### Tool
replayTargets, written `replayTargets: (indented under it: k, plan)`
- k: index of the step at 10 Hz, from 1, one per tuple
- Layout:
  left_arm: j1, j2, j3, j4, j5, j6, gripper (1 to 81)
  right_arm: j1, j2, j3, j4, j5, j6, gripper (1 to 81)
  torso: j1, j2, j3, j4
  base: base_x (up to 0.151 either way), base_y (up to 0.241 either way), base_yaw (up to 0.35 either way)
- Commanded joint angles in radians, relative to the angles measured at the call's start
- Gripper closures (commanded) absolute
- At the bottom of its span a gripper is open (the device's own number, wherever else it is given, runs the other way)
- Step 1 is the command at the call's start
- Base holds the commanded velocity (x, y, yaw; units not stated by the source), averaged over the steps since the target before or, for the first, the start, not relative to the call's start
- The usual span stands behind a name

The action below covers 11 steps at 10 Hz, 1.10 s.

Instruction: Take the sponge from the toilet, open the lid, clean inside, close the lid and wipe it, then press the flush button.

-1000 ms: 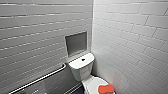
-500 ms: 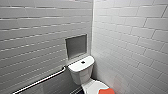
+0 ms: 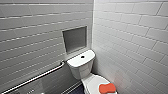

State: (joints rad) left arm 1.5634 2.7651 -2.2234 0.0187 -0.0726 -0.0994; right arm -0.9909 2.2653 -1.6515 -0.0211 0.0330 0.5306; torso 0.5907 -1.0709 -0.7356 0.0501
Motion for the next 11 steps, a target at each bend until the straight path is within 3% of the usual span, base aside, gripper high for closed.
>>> replayTargets:
  k: [1,3,6,9,10,11]
  plan:
    - [-0.007,-0.01,0.014,-0.01,0.07,0.006,1.0,0.152,-0.037,0.0,0.02,-0.039,0.051,1.0,0.062,-0.097,-0.091,0.0,0.0,0.0,0.0]
    - [0.004,-0.005,0.014,-0.011,0.069,0.006,1.0,0.218,-0.011,-0.026,0.02,-0.051,0.09,1.0,0.11,-0.172,-0.14,0.0,0.0,0.0,0.0]
    - [0.043,0.016,0.013,-0.003,0.068,0.007,1.0,0.316,0.056,-0.099,0.021,-0.117,0.126,1.0,0.183,-0.286,-0.166,0.0,0.0,0.0,0.0]
    - [0.076,0.024,0.014,0.0,0.036,0.007,1.0,0.378,0.124,-0.164,0.033,-0.126,0.152,1.0,0.255,-0.4,-0.208,0.0,0.0,0.0,0.0]
    - [0.086,0.024,0.014,0.0,0.036,0.007,1.0,0.395,0.133,-0.175,0.039,-0.133,0.169,1.0,0.279,-0.438,-0.269,0.0,0.0,0.0,0.0]
    - [0.09,0.022,0.014,-0.003,0.031,0.007,1.0,0.408,0.142,-0.186,0.039,-0.131,0.187,1.0,0.3,-0.473,-0.291,0.0,0.0,0.0,0.0]
